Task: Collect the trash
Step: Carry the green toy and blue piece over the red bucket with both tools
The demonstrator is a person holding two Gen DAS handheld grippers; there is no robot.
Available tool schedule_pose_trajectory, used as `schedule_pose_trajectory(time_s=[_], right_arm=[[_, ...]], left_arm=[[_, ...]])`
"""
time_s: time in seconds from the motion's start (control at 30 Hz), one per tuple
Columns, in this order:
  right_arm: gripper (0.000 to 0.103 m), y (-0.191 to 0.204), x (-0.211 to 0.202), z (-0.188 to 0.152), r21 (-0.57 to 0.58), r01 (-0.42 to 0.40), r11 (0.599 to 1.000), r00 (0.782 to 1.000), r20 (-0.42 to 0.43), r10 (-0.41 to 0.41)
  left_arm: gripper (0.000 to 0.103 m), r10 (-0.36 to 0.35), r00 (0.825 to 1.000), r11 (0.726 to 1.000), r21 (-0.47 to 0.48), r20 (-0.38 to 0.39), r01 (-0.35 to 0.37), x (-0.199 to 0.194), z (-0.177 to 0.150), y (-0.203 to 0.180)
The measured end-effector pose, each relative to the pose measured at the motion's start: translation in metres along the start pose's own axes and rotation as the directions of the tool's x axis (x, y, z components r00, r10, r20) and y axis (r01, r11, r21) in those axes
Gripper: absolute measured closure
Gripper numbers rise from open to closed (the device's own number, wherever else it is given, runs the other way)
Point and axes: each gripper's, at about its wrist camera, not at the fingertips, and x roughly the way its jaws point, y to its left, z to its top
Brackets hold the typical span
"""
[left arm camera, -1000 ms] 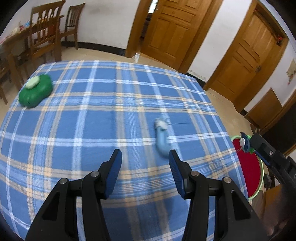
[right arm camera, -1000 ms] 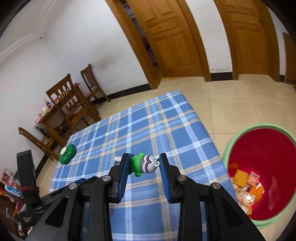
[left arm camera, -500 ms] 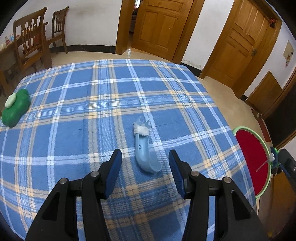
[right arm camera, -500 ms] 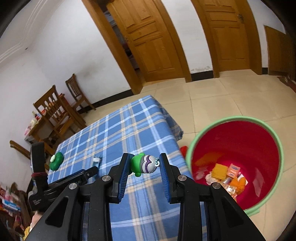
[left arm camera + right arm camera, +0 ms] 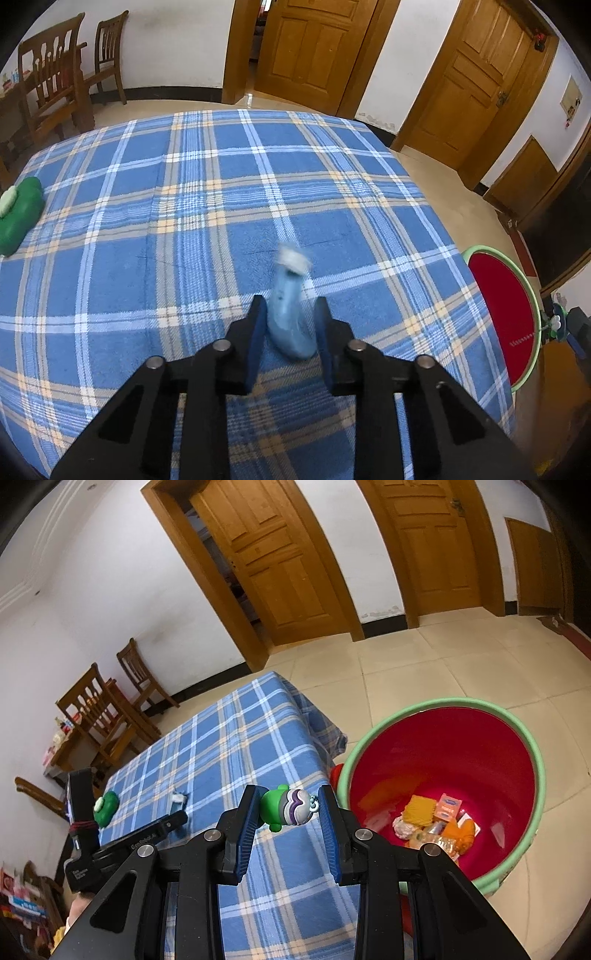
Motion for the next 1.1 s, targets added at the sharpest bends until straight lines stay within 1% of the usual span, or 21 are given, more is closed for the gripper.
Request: schedule_pose_trajectory(time_s=[0.03,0.07,0.1,0.23,0.5,0.8,1.1], right_arm=[[0.07,-0.001,-0.001,0.0,0.002,0.002,1.0,1.0,0.002,-0.002],[0.07,-0.002,-0.002,0.0,0.004,0.006,1.0,1.0,0.004,-0.006],[0.07,-0.003,-0.002,0.0,0.006,0.009,1.0,1.0,0.006,-0.009],[0.07,-0.01,-0.003,0.0,0.02,0.024,1.0,1.0,0.01,-0.024],[0.07,-0.03,-0.009,-0.002,0.055,0.055,0.997,0.998,0.021,-0.056],[0.07,-0.057,-0.012,-0.006,0.112,0.11,0.988,0.994,0.016,-0.113],[0.068,-0.084,-0.012,-0.012,0.186,0.139,0.973,0.99,-0.002,-0.141]], left_arm=[[0.083,-0.01,1.0,1.0,-0.005,-0.002,0.01,-0.001,0.0,0.001],[0.089,-0.022,1.0,1.0,-0.009,-0.004,0.022,-0.002,-0.001,0.002],[0.091,-0.038,0.999,0.999,-0.012,-0.007,0.038,-0.003,-0.001,0.002],[0.093,-0.064,0.998,0.998,-0.003,0.002,0.064,-0.009,-0.003,-0.002],[0.093,-0.126,0.992,0.992,0.016,0.0,0.126,-0.021,-0.005,-0.019],[0.093,-0.202,0.979,0.976,0.092,0.015,0.2,-0.041,0.0,-0.056],[0.093,-0.232,0.973,0.959,0.162,-0.008,0.231,-0.039,0.001,-0.096]])
